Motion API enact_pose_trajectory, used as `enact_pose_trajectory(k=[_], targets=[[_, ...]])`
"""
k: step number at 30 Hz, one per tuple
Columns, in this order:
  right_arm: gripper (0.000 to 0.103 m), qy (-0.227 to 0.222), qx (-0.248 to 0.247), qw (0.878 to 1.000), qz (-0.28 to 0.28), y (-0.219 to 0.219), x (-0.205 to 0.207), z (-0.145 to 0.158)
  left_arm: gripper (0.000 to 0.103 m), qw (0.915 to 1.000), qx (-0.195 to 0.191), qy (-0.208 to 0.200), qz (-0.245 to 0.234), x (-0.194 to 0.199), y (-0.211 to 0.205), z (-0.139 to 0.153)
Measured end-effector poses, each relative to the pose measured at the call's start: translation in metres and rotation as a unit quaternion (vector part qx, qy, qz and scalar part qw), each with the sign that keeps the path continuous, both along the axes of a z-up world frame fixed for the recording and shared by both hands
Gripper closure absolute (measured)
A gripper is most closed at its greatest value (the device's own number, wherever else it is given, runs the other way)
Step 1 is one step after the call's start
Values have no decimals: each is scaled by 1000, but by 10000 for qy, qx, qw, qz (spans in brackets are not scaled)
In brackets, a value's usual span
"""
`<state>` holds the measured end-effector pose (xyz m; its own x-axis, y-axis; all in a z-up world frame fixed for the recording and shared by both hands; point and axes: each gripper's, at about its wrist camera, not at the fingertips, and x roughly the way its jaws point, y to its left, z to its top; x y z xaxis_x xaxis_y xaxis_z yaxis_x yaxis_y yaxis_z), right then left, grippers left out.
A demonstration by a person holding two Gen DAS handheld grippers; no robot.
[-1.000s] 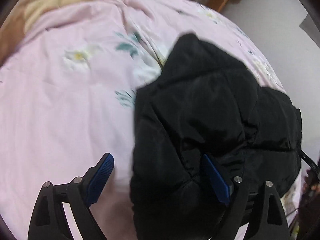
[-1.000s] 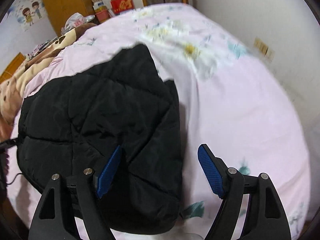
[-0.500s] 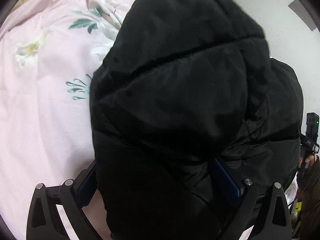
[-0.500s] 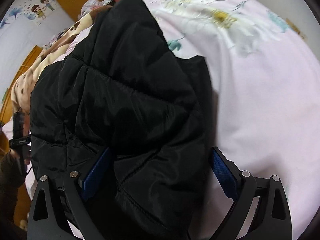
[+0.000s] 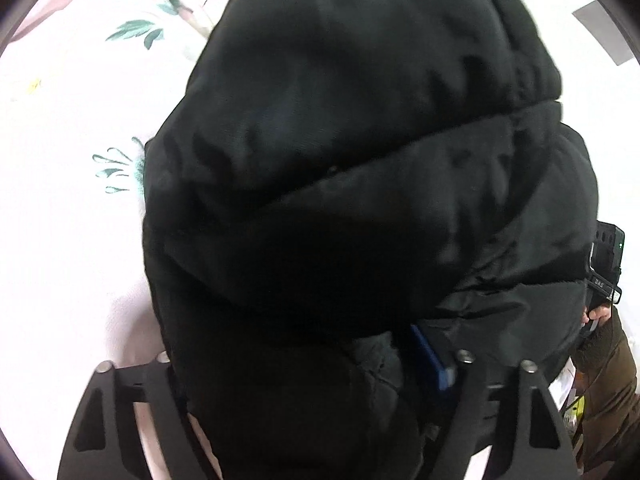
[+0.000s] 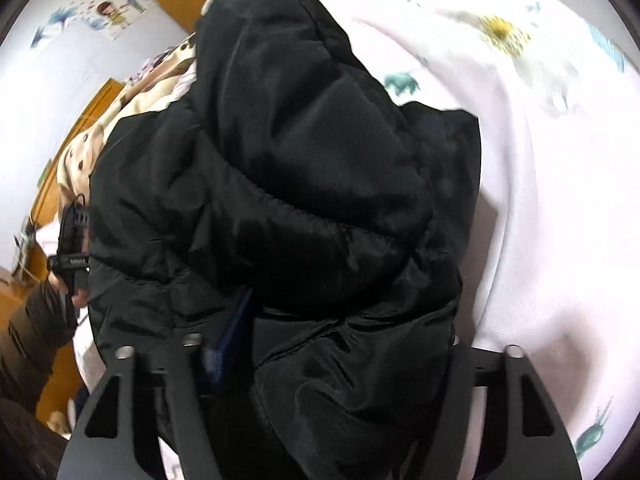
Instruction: Fold large clothes
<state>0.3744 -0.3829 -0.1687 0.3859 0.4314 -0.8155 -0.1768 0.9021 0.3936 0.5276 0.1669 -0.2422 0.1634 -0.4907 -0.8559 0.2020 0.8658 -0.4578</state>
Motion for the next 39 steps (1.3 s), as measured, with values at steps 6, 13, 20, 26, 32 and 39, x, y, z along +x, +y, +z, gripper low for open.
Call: enact_pose_trajectory(k=[6,13,20,26,32,39], targets=[[44,-67,-57,10000,-29,5,-4,0,25,9999,-47,-70,127,-1,11,1],[45,-41,-242,9995,-176,10,-1,4,29,9991,-216,75,363,-6,32,-3],[64,-217,-766,9964,-293,38,-9,24,54,9984,9,-162,542,-12,40,25],[73,-506,-1086,9920,-395,58,-25,46,66,9968,35,-340,726,-20,58,41],[77,-916,-1148,9883,-422,73,-46,71,71,9947,2,-587,843,-17,74,62],[78,-1234,-996,9865,-416,86,-69,97,72,9923,-70,-862,884,-30,108,83]])
